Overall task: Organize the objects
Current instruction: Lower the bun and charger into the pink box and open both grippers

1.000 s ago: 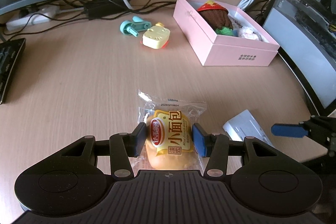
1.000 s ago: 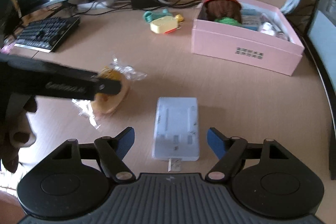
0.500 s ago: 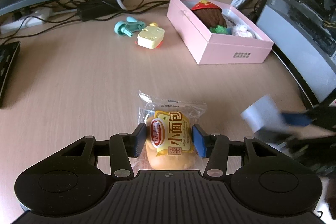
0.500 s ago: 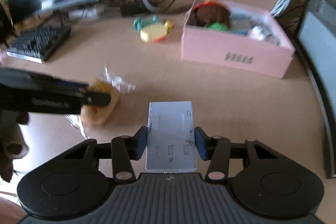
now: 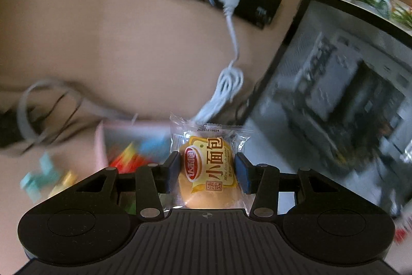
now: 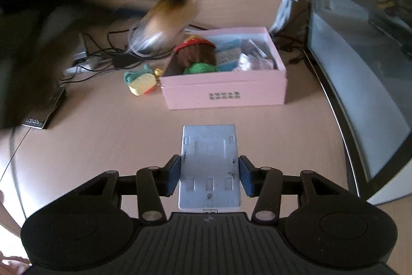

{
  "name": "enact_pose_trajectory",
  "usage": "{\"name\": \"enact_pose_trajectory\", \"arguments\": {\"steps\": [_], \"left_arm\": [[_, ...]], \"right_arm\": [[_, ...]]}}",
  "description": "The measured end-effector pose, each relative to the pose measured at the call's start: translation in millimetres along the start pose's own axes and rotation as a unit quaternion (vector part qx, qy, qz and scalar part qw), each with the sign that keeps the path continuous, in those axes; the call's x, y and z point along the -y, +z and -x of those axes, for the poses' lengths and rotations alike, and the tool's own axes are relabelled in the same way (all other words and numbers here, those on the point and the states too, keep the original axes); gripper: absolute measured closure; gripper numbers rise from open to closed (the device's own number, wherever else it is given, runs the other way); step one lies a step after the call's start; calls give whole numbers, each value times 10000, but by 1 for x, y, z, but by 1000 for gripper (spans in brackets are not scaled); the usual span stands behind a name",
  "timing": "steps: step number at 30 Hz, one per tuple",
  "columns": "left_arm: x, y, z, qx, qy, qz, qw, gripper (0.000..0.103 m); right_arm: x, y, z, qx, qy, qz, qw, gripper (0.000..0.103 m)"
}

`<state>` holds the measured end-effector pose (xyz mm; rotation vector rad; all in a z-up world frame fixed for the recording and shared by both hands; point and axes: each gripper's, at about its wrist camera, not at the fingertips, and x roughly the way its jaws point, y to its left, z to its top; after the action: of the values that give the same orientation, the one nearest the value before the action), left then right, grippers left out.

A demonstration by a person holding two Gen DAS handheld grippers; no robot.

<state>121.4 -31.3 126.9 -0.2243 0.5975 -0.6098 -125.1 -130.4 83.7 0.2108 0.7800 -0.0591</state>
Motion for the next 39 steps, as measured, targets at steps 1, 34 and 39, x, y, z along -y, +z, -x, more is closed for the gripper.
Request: {"name": "enact_pose_trajectory", "arguments": {"steps": [1,34,39], "left_arm": [[1,-1,-18,113,49,16,9999,52],[-101,-83,136,-512,1704,1360,9746,50],[-135,-107,159,-685,2083,1621,9621,50]], "right_arm": [[4,-2,-1,-21,-4,-43,10000,56],[9,194,-81,1330,36,51,9911,56],[6,213,-124,977,-249,-102,9948,42]]}}
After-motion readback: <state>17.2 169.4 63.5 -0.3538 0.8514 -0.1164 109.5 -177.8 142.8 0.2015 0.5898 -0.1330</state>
